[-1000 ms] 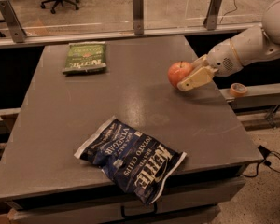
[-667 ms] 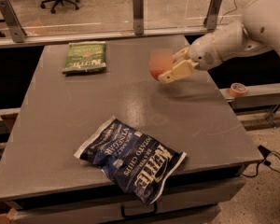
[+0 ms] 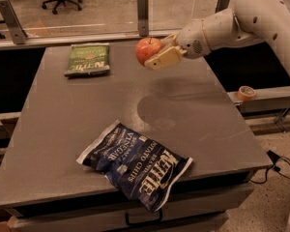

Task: Move apple near green jalapeno chip bag

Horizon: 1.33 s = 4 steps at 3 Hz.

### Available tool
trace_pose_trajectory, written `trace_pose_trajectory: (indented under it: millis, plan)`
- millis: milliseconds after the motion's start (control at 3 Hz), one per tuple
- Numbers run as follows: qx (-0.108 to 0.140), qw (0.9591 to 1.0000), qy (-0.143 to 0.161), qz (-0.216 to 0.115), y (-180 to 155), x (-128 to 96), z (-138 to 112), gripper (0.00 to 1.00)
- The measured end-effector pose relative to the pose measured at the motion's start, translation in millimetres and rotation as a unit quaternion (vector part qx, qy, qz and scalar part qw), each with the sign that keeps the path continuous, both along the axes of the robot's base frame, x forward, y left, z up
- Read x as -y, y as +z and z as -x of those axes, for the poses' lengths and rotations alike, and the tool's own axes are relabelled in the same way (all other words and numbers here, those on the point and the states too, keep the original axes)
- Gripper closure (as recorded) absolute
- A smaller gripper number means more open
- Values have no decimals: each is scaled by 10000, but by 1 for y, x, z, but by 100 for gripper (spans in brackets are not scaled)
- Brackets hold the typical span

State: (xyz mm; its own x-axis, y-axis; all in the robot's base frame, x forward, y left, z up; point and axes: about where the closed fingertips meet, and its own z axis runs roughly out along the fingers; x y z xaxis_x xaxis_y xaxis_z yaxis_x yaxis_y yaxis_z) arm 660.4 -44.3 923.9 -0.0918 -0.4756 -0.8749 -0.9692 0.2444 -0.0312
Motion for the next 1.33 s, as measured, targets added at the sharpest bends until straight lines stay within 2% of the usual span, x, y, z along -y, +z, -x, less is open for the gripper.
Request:
trace_pose_trajectory:
  millis: [333, 667, 1000, 1333]
  plan:
    - [-2, 9999, -125, -60, -3, -5, -6, 100]
    - [4, 9987, -455, -225, -7, -25, -35, 100]
    - [-133, 9970, -708, -279, -17, -46, -70, 100]
    - [-465, 9958, -760, -192, -40, -68, -93, 97]
